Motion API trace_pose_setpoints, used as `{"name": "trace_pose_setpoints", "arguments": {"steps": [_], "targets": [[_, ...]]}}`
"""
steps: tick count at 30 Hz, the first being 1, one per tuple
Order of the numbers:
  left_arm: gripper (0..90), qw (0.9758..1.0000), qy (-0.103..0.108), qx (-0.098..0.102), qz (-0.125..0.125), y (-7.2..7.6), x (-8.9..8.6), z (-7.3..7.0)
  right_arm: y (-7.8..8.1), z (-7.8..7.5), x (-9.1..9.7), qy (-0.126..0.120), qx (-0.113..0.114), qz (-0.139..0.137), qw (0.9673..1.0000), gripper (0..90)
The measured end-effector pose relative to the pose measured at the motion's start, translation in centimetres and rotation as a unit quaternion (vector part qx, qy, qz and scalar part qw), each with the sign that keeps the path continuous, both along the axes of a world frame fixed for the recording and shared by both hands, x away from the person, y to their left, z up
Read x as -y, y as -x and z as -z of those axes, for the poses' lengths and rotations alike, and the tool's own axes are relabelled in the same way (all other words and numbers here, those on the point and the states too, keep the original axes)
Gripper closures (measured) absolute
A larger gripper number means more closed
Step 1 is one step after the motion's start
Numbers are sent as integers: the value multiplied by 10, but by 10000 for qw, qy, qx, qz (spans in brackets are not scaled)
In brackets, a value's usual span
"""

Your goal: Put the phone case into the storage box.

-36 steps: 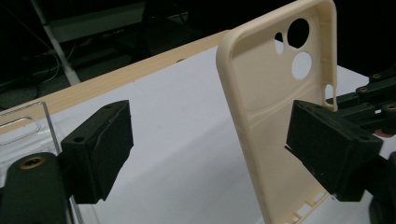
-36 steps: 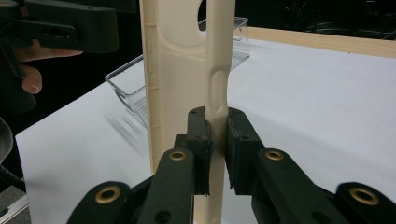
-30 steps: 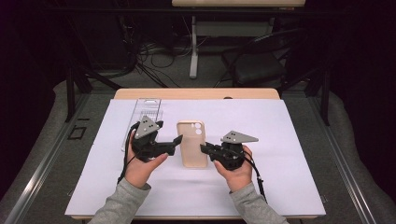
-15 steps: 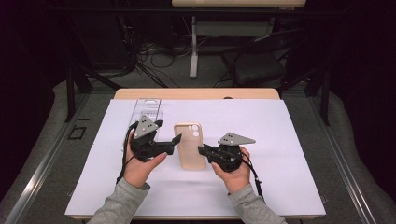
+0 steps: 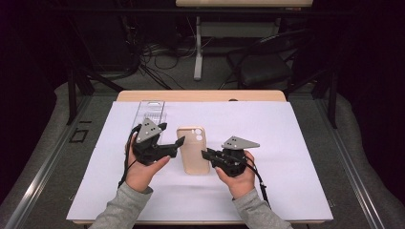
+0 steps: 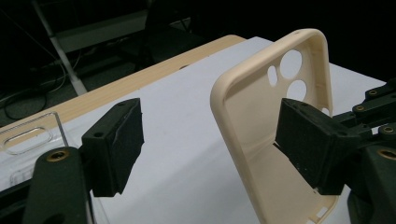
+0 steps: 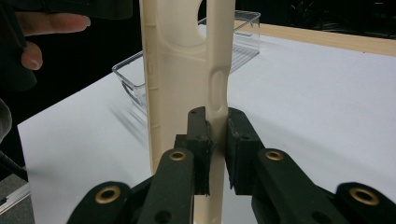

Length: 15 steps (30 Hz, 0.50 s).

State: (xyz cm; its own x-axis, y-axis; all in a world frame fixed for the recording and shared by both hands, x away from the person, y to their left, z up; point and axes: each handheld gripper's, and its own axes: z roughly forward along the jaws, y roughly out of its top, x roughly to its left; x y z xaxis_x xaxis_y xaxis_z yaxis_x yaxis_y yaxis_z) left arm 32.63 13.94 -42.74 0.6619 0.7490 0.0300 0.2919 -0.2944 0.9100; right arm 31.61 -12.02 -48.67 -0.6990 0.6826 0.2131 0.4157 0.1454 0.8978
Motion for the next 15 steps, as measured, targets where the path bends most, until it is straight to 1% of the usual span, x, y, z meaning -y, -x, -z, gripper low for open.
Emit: {"name": "trace_pose_setpoints", "arguments": {"steps": [5,12,15], "targets": [[294,9999,-110,41,0,1,1,0,1,0,-1,24,8,-5,10000,813],[375,9998,-172,69,42,2,2,-1,1,1,-2,23,24,-15,10000,813],[380,9998,-178,74,21,2,2,-1,2,1,-3,22,31,-7,10000,813]]}}
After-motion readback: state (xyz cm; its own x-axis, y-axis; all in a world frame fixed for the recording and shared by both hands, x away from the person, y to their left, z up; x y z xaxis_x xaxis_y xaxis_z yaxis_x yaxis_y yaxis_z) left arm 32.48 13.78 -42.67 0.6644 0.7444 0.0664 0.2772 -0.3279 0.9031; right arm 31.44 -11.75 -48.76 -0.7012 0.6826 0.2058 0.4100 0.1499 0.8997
